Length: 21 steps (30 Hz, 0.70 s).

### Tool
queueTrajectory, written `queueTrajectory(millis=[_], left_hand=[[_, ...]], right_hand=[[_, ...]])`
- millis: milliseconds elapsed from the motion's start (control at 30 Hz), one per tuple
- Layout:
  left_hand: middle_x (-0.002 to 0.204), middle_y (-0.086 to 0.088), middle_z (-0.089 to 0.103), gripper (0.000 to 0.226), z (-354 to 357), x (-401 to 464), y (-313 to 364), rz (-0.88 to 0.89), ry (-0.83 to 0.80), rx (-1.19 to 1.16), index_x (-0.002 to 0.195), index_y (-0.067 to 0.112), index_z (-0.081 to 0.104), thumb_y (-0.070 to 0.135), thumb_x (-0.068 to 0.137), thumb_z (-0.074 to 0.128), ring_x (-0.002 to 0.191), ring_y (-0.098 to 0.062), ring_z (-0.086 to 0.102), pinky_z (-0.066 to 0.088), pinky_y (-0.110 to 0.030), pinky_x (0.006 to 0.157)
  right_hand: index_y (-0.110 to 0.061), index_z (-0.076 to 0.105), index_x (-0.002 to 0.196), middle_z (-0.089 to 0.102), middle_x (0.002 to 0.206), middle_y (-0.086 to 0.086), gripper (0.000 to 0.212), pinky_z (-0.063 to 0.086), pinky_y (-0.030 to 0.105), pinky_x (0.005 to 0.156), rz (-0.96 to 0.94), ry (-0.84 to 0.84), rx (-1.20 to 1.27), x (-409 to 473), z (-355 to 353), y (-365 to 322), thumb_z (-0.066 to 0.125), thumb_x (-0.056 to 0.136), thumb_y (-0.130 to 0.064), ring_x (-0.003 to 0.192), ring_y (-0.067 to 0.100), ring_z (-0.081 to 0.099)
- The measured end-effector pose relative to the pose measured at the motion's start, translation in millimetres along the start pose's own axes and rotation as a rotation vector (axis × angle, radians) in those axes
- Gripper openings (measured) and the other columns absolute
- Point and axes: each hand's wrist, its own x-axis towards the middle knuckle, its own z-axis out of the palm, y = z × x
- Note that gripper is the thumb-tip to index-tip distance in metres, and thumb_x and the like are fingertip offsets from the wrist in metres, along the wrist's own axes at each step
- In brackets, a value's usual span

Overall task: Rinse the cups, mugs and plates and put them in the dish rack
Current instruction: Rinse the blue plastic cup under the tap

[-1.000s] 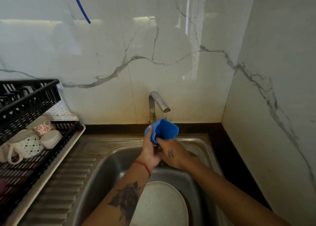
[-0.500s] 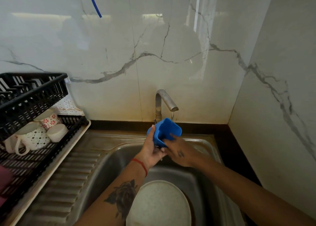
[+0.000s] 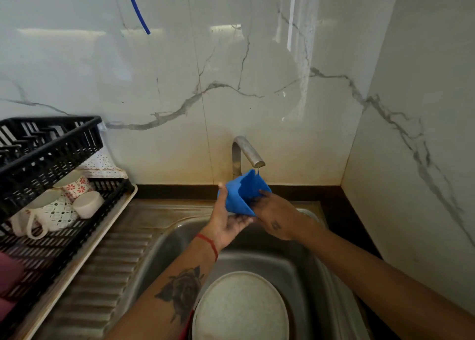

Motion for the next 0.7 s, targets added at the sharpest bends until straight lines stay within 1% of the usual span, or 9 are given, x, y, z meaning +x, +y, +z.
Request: queueTrajectory(millis=[67,133,233,367,433,533,567,633,700], left_hand=[[0.115,-0.023,0.062,0.068,2.2,0.2,-4.3,0.011,-0.04,-0.109,0.119,0.016,0.055,0.067,0.074,0.059,0.077,-0.032,0.071,0.058,-0.045,0.065],[0.107,-0.022,0.068,0.072,6.1,2.0,-7.7,0.025,-0.026,-0.168,0.125,0.013,0.056,0.063,0.073,0.064,0.074,-0.031,0.072,0.059,-0.041,0.057],[0.105,-0.02,0.07,0.072,9.3,3.6,-6.4,0.029,0.031,-0.11,0.121,0.01,0.06,0.052,0.063,0.073,0.091,-0.035,0.07,0.058,-0.043,0.064],[0.099,-0.021,0.069,0.062,15.8,2.0,-12.7,0.058,0.069,-0.072,0.108,0.01,0.059,0.041,0.059,0.079,0.085,-0.032,0.072,0.059,-0.04,0.062],[0.106,-0.022,0.067,0.068,21.4,2.4,-15.5,0.047,0.082,-0.128,0.11,0.01,0.057,0.039,0.054,0.082,0.09,-0.032,0.07,0.058,-0.04,0.064],[0.113,-0.023,0.064,0.073,17.0,3.7,-8.4,0.049,0.073,-0.093,0.118,0.011,0.055,0.036,0.056,0.083,0.093,-0.034,0.069,0.058,-0.042,0.062],[0.114,-0.023,0.063,0.071,13.5,3.7,-5.5,0.047,0.06,-0.065,0.119,0.012,0.053,0.033,0.058,0.083,0.091,-0.035,0.069,0.058,-0.044,0.061],[0.114,-0.025,0.061,0.068,9.2,2.5,-3.5,0.025,0.043,-0.025,0.119,0.011,0.051,0.028,0.061,0.082,0.091,-0.037,0.069,0.058,-0.047,0.064],[0.115,-0.024,0.06,0.068,9.7,2.7,-5.7,0.038,0.05,0.006,0.122,0.01,0.05,0.03,0.065,0.079,0.099,-0.037,0.065,0.057,-0.049,0.07]], right_hand=[[-0.019,0.06,0.107,0.067,0.105,-0.001,0.018,0.03,0.033,0.11,0.056,0.129,0.074,7.4,-2.8,-14.9,0.051,0.094,-0.025,0.103,0.014,0.06],[-0.017,0.061,0.096,0.068,0.093,0.002,0.013,0.04,0.034,0.098,0.092,0.159,0.138,12.5,-3.3,-32.2,0.05,0.094,-0.024,0.09,0.017,0.062],[-0.013,0.06,0.103,0.067,0.099,0.007,0.016,0.05,0.034,0.086,0.144,0.02,0.263,9.2,-5.9,-41.0,0.049,0.095,-0.022,0.091,0.021,0.063],[-0.019,0.056,0.122,0.061,0.114,0.002,0.04,0.046,0.037,0.098,0.308,-0.258,0.301,15.5,-20.0,-18.9,0.042,0.096,-0.047,0.104,0.016,0.057],[-0.017,0.059,0.112,0.061,0.101,0.001,0.034,0.046,0.034,0.094,0.403,-0.302,0.47,23.3,-24.7,-16.7,0.05,0.092,-0.043,0.096,0.015,0.057],[-0.014,0.059,0.1,0.06,0.092,0.004,0.018,0.048,0.03,0.084,0.304,-0.363,0.57,22.8,-24.7,-22.2,0.058,0.086,-0.025,0.089,0.017,0.058],[-0.013,0.059,0.105,0.061,0.098,0.006,0.022,0.048,0.03,0.084,0.268,-0.392,0.514,19.0,-22.5,-21.4,0.06,0.084,-0.02,0.093,0.021,0.059],[-0.012,0.055,0.123,0.059,0.118,0.008,0.038,0.043,0.032,0.096,0.18,-0.397,0.121,16.0,-17.9,-19.0,0.061,0.086,-0.02,0.113,0.025,0.053],[-0.014,0.044,0.138,0.05,0.137,0.007,0.05,0.025,0.037,0.113,0.125,-0.338,-0.241,16.8,-10.1,-15.8,0.057,0.091,-0.023,0.133,0.025,0.038]])
